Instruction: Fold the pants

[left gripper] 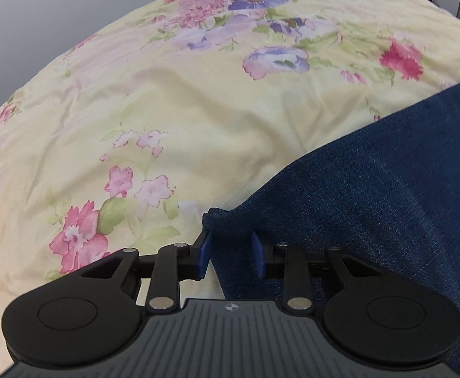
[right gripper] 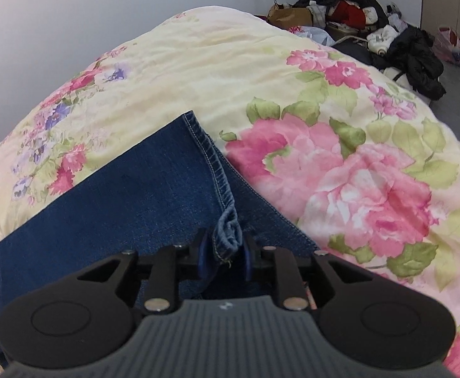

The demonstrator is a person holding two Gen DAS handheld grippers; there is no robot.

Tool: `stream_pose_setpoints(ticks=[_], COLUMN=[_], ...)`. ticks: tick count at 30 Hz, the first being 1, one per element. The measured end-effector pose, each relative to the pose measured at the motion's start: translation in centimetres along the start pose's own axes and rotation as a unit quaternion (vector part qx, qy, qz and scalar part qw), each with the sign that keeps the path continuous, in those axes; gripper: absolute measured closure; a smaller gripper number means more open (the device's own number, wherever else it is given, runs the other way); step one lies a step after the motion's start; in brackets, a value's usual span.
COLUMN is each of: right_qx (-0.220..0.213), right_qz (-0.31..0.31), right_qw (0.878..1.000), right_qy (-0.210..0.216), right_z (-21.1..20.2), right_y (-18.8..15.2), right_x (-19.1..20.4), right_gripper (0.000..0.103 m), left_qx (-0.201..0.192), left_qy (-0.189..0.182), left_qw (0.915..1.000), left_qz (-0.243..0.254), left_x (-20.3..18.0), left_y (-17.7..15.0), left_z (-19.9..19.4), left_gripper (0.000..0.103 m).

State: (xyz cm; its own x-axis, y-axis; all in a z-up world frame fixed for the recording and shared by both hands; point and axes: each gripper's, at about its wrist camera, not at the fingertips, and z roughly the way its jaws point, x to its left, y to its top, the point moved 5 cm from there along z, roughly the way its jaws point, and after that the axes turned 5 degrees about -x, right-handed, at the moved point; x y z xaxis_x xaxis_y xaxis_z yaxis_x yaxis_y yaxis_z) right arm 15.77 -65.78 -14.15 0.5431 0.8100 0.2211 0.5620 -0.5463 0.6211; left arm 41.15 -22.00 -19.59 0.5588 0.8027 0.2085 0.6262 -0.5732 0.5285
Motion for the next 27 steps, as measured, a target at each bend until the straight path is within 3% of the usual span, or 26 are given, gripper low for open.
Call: stream_pose_setpoints(ticks=[2, 6, 11, 18, 23, 27], right_qx=[-0.013, -0.061, -0.109, -0.074, -0.032, -0.039], right_qz=[-0.054, -0.133, -0.157, -0.196, -0.19, -0.188], right_qw=[0.998, 0.985, 0.979, 0.978, 0.981, 0.981], right_qy=[-0.039, -0.092, -0.068, -0.017, -0.025, -0.02], right_z=[-0.8, -2.9, -4.7, -2.6, -0.3, 0.1], right_y=[0.4, 1.6, 2.3, -0.8, -2.9, -3.9], right_x=[0.3, 0.7, 3.5, 8.6, 8.4, 7.7], right_gripper=[0.069, 0.065, 0.066, 0.067, 0.073, 0.072], left_qx=[0.005, -0.003, -0.02, -0.008, -0.001, 0.006], left_qy=[0.006, 0.007, -0.007, -0.024, -0.027, -0.025], left_qw=[0.9998, 0.9993, 0.9989, 0.9977, 0.9977, 0.9984], left_qz=[0.017, 0.037, 0.041, 0.062, 0.062, 0.051], left_x=[-0.3, 0.2, 1.2, 0.1, -0.6, -1.0], left_y=[0.0, 0.2, -1.1, -5.3, -6.9, -7.9], left_z=[0.1, -2.0, -6.1, -9.1, -8.9, -7.6], left_gripper=[0.067, 0.067, 0.067, 0.067, 0.067, 0.067])
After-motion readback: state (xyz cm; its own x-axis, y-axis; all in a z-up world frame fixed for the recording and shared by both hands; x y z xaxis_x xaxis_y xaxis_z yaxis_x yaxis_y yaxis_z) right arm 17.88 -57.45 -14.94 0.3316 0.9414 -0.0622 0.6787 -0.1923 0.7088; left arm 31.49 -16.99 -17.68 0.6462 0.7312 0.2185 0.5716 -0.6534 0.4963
